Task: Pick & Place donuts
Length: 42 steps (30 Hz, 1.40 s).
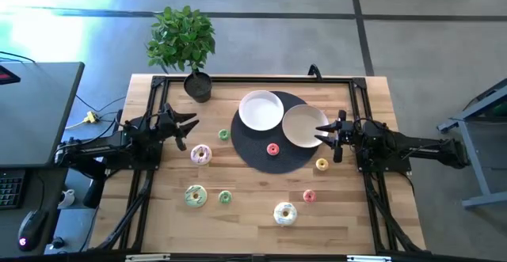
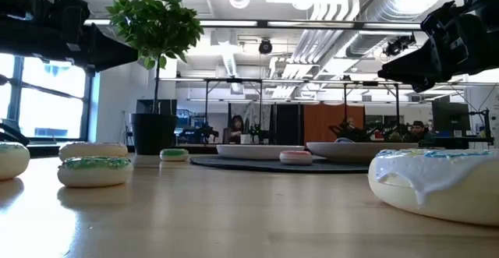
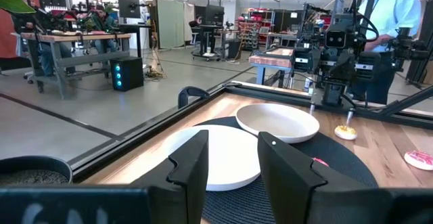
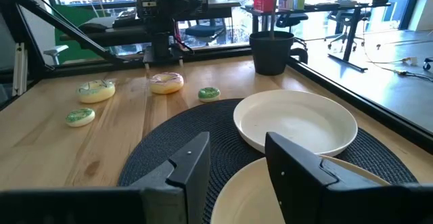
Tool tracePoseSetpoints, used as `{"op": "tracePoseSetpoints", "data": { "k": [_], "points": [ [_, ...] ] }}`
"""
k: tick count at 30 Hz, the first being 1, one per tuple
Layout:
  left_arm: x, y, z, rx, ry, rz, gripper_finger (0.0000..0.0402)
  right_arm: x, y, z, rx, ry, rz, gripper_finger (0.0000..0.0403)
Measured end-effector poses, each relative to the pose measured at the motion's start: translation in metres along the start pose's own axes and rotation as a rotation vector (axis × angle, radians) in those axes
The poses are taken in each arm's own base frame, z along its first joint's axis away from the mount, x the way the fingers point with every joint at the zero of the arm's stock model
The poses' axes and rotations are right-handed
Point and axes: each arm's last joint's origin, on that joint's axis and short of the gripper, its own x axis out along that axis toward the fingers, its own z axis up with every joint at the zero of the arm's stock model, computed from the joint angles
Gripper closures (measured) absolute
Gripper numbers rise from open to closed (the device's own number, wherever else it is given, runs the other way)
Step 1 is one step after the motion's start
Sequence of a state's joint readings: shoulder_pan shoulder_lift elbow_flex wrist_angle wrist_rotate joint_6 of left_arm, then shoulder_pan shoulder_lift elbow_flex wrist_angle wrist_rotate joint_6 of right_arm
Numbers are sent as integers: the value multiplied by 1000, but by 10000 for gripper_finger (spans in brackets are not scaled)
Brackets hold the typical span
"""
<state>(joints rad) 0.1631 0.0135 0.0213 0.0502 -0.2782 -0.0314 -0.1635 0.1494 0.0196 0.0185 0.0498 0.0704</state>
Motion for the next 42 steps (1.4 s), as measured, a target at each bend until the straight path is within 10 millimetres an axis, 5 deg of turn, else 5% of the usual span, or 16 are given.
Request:
{"op": "tracePoseSetpoints", "data": {
  "k": [22, 30, 42],
  "points": [
    [0, 0, 0, -5, 0, -1, 275, 0, 0, 0, 0, 0, 0, 263],
    [0, -4, -3, -175, 44, -143, 275, 0, -1, 0, -34, -5, -19, 263],
    [-1, -5, -4, -179, 61, -181, 275, 0, 0, 3, -74, -35, -11, 263]
  ]
}}
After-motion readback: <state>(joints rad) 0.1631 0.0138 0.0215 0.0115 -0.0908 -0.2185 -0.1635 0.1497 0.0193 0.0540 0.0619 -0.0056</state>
